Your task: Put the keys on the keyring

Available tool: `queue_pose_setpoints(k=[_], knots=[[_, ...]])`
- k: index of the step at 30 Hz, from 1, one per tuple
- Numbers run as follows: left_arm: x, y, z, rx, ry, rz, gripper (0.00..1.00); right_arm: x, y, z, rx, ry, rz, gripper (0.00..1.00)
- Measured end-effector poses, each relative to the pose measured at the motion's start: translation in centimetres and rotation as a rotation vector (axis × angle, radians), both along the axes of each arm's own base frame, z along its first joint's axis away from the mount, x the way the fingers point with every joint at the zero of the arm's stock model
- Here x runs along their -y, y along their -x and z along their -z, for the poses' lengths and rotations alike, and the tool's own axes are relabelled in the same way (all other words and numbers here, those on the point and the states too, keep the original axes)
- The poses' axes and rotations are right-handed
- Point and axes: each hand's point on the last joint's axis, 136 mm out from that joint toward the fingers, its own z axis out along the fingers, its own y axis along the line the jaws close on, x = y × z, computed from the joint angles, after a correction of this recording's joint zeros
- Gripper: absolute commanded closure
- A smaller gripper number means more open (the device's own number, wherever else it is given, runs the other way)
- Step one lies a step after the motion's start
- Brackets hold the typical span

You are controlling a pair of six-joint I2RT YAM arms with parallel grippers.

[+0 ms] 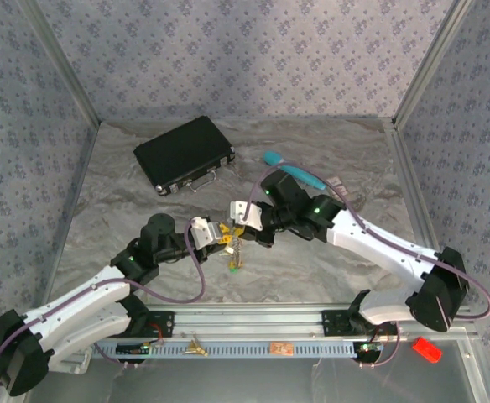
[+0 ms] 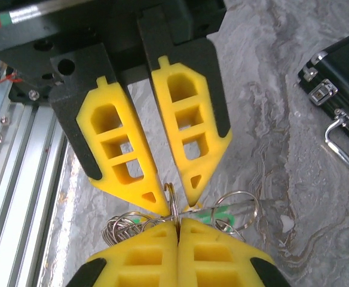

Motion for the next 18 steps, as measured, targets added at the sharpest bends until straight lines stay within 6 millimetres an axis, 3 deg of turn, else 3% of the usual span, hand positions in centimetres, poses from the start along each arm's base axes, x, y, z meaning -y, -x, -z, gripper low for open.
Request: queue_pose_setpoints(k=[6, 11, 12, 14, 18], knots=[[0.0, 0.1, 0.1, -0.003, -0.002, 0.002, 0.83, -0.1, 0.2, 0.7, 0.029, 0.069, -0.023, 1.00], [0.1, 0.2, 0.1, -0.006, 0.000, 0.013, 0.95, -0.5, 0.4, 0.0, 0.053, 0.067, -0.038, 1.00], [0.1, 0.3, 0.1, -0.005, 0.000, 0.016, 1.00, -0.5, 0.4, 0.0, 0.053, 0.067, -0.037, 0.94], [0.1, 0.4, 0.1, -0.001, -0.004, 0.021, 1.00, -0.4, 0.3, 0.0, 0.042, 0.060, -0.026, 0.82], [0.1, 0.4, 0.2, 0.000, -0.001, 0.021, 1.00, 0.5, -0.3, -0.2, -0.006, -0.028, 0.029, 0.76]])
